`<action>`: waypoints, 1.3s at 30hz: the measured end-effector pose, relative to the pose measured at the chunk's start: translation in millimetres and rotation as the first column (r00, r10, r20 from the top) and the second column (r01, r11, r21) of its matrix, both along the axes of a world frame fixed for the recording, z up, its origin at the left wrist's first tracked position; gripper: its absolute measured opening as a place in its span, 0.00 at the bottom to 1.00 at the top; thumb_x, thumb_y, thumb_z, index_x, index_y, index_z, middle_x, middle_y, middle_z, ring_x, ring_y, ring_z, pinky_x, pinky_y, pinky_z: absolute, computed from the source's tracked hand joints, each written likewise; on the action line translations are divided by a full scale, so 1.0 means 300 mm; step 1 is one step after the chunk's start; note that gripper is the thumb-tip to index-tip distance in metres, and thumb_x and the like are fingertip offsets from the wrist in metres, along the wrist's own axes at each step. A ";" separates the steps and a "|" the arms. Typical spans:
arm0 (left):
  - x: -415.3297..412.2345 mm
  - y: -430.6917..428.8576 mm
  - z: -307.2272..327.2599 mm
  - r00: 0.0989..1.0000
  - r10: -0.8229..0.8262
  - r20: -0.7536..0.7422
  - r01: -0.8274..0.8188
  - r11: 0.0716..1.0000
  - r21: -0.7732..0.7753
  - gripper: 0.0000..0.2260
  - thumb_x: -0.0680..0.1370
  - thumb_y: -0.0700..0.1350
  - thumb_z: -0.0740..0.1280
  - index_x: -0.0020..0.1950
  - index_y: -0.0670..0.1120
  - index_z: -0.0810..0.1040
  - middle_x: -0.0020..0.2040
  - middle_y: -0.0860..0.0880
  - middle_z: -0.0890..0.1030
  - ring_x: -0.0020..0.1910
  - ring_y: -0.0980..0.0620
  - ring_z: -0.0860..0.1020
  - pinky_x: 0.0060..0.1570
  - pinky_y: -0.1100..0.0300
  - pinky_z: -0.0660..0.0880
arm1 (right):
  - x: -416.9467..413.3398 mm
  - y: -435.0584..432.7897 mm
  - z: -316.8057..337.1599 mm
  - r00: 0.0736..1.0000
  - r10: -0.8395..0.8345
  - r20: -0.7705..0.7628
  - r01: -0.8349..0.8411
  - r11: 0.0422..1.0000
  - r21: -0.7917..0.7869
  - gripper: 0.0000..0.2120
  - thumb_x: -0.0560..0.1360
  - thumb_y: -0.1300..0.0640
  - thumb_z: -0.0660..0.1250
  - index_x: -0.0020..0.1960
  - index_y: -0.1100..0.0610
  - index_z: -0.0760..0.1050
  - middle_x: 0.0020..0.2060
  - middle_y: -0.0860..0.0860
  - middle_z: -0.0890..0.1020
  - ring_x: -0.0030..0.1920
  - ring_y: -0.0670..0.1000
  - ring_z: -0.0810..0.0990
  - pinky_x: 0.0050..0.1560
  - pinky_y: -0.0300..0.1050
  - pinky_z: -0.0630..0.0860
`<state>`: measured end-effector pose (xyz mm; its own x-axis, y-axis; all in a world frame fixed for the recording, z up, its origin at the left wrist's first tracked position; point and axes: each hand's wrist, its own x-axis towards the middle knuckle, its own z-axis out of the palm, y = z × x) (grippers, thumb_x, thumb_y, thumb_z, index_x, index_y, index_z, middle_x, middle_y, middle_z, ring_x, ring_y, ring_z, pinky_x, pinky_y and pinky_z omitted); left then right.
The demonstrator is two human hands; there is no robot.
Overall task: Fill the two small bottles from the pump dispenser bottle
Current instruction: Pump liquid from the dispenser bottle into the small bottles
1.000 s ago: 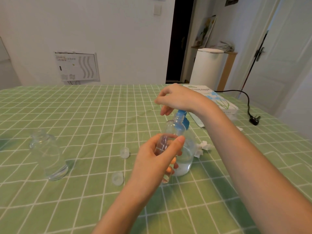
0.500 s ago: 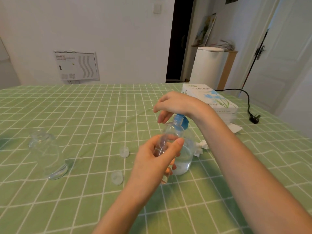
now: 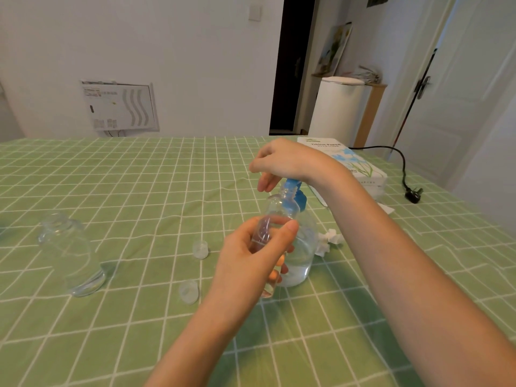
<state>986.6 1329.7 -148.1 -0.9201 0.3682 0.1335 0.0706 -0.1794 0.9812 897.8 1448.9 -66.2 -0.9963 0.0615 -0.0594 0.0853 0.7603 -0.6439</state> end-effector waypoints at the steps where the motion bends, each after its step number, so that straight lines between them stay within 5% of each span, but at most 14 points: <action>1: 0.001 0.000 0.001 1.000 -0.001 0.000 0.001 1.000 0.001 0.15 0.62 0.58 0.69 0.43 0.51 0.81 0.31 0.53 0.80 0.25 0.57 0.75 0.22 0.68 0.69 | 0.001 0.003 -0.002 1.000 -0.001 0.012 0.001 1.000 0.000 0.21 0.76 0.58 0.61 0.63 0.70 0.71 0.37 0.54 0.85 0.57 0.64 0.78 0.61 0.59 0.74; 16: 0.001 -0.001 -0.016 1.000 0.001 0.004 -0.001 1.000 -0.031 0.15 0.62 0.58 0.69 0.43 0.51 0.81 0.31 0.53 0.80 0.26 0.57 0.75 0.23 0.66 0.71 | 0.012 0.004 -0.029 0.999 -0.007 0.051 0.005 0.999 0.036 0.20 0.76 0.56 0.62 0.64 0.67 0.71 0.38 0.53 0.85 0.57 0.63 0.79 0.62 0.58 0.74; 22: 0.002 0.001 -0.004 1.000 -0.007 0.000 0.007 1.000 -0.020 0.17 0.62 0.59 0.68 0.45 0.50 0.81 0.32 0.53 0.80 0.26 0.57 0.75 0.24 0.67 0.70 | 0.010 0.004 0.015 0.999 -0.013 -0.044 0.019 0.989 0.145 0.17 0.77 0.54 0.61 0.60 0.64 0.75 0.39 0.52 0.85 0.49 0.55 0.83 0.52 0.48 0.76; 30: -0.002 -0.001 -0.008 1.000 -0.003 0.006 0.004 1.000 -0.007 0.16 0.61 0.60 0.69 0.43 0.52 0.81 0.31 0.53 0.80 0.26 0.57 0.75 0.23 0.67 0.70 | 0.008 -0.001 0.009 1.000 0.024 0.010 -0.026 0.978 0.206 0.18 0.76 0.55 0.62 0.60 0.67 0.75 0.51 0.60 0.83 0.56 0.60 0.81 0.62 0.56 0.74; 39: 0.003 0.001 -0.022 1.000 0.008 0.015 -0.008 1.000 -0.007 0.15 0.60 0.60 0.69 0.41 0.53 0.81 0.30 0.52 0.80 0.25 0.57 0.75 0.23 0.67 0.70 | 0.012 0.006 -0.025 0.998 0.007 0.062 -0.020 0.979 0.203 0.18 0.76 0.54 0.62 0.60 0.65 0.75 0.55 0.61 0.81 0.58 0.60 0.79 0.60 0.54 0.73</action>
